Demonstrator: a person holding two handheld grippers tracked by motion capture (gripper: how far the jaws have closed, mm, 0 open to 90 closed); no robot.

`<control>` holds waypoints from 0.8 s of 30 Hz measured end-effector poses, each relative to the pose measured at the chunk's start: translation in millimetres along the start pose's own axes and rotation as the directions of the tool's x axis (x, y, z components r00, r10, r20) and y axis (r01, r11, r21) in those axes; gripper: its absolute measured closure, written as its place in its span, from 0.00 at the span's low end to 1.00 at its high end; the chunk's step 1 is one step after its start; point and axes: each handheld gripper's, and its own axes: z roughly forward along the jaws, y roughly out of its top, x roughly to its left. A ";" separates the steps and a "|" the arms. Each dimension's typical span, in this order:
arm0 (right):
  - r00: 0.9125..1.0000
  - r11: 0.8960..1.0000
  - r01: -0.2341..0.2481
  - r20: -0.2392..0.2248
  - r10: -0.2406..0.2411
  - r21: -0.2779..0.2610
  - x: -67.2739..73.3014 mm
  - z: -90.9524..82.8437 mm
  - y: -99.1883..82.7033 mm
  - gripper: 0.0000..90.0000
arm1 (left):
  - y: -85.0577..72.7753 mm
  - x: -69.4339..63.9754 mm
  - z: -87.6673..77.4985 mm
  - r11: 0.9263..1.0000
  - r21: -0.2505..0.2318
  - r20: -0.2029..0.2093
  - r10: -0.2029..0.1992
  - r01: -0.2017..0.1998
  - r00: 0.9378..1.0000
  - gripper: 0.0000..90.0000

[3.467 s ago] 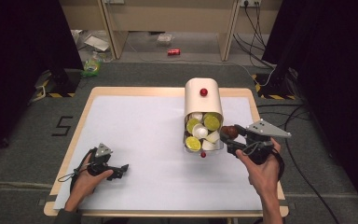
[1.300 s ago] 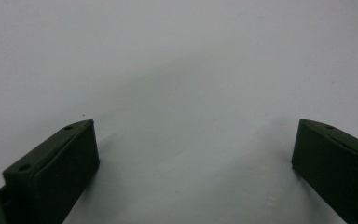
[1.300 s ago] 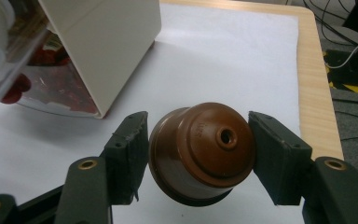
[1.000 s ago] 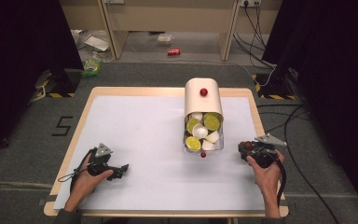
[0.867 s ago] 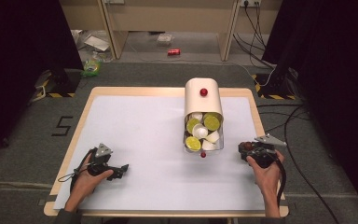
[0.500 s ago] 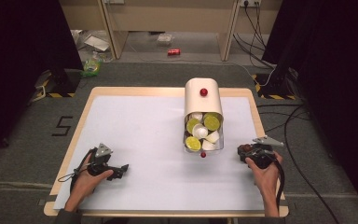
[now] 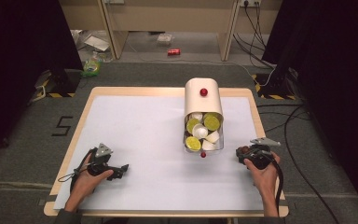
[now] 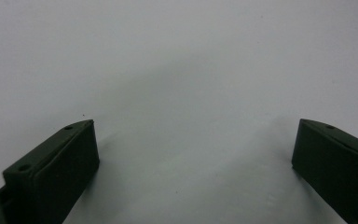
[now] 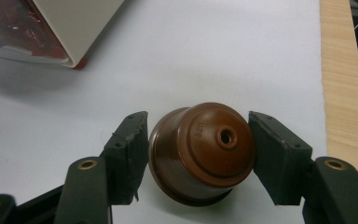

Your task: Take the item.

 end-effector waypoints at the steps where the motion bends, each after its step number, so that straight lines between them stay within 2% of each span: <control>1: 1.000 1.000 0.003 0.001 -0.003 0.001 -0.1 0.4 -0.1 0.45 | 0.0 0.0 0.1 1.000 -0.001 0.000 0.000 0.000 1.000 0.00; 8: 1.000 1.000 0.021 -0.002 -0.021 0.021 2.1 3.7 -1.3 0.45 | -0.1 0.0 0.1 1.000 -0.001 0.000 0.000 0.000 1.000 0.00; 17: 1.000 0.999 0.015 0.001 -0.015 0.030 1.3 4.6 -2.5 0.45 | -0.1 -0.1 0.1 1.000 -0.001 0.000 0.000 0.000 1.000 0.00; 22: 1.000 0.999 0.029 0.000 -0.029 0.039 2.2 6.3 -3.1 0.45 | -0.1 -0.1 0.1 1.000 -0.001 0.000 0.001 -0.001 1.000 0.00; 24: 0.999 0.999 0.037 -0.006 -0.037 0.037 2.2 6.1 -3.3 0.50 | -0.1 -0.1 0.1 1.000 -0.001 0.000 0.000 0.000 1.000 0.00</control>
